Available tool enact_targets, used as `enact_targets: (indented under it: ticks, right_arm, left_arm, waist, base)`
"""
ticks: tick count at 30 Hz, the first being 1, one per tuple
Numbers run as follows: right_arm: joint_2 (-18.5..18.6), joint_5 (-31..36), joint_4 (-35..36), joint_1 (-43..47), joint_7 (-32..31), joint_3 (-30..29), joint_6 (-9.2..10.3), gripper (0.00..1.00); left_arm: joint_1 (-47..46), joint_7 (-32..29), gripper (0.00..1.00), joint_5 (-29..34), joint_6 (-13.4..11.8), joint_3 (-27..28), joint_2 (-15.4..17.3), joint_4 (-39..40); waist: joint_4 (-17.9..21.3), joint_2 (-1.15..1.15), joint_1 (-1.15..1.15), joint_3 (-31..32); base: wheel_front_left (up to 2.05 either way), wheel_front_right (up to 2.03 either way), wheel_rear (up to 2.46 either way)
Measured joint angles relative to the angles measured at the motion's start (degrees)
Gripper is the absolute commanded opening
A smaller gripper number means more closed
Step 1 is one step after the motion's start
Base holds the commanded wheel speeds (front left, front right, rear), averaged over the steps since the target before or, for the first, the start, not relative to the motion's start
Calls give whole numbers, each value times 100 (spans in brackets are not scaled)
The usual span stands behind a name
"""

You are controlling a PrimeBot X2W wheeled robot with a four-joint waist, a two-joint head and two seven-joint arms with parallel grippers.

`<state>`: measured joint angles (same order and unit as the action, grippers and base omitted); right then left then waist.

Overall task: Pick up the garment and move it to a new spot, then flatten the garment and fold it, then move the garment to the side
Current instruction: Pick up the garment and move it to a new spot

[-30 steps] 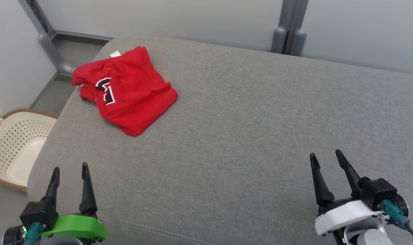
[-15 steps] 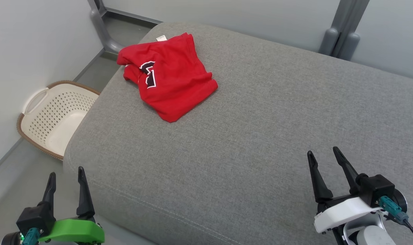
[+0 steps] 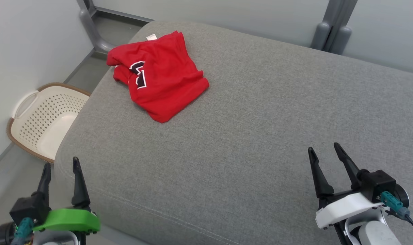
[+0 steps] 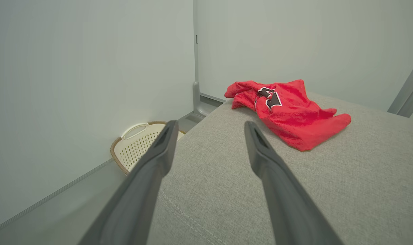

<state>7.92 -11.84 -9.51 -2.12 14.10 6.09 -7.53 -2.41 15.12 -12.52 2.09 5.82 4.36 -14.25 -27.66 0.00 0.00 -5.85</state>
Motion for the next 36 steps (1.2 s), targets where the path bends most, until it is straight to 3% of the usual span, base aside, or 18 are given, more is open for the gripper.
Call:
enact_targets:
  ticks: [6,16,27,36]
  right_arm:
    - [168,120,236,-222,-137,-121,0,100]
    - [437,343,976,-652,-324,-509,0,100]
    - [665,521,1633,-765,-567,-831,0,100]
    - [909,542,2152,-775,-856,-1016,0,100]
  left_arm:
    - [-782,1,100,-32,80,67,169,-123]
    - [-2853,0,100,-244,222,221,594,-843]
    - [-4326,-245,100,-532,345,423,1301,-2260]
    - [-4863,-975,100,-677,444,286,1548,-3616]
  waist:
    - [299,0,0,-220]
    - [1027,0,0,-1079]
    - [1824,0,0,-2009]
    - [2184,0,1,-2651]
  base:
    - [0,0,0]
    - [0,0,0]
    - [0,0,0]
    - [0,0,0]
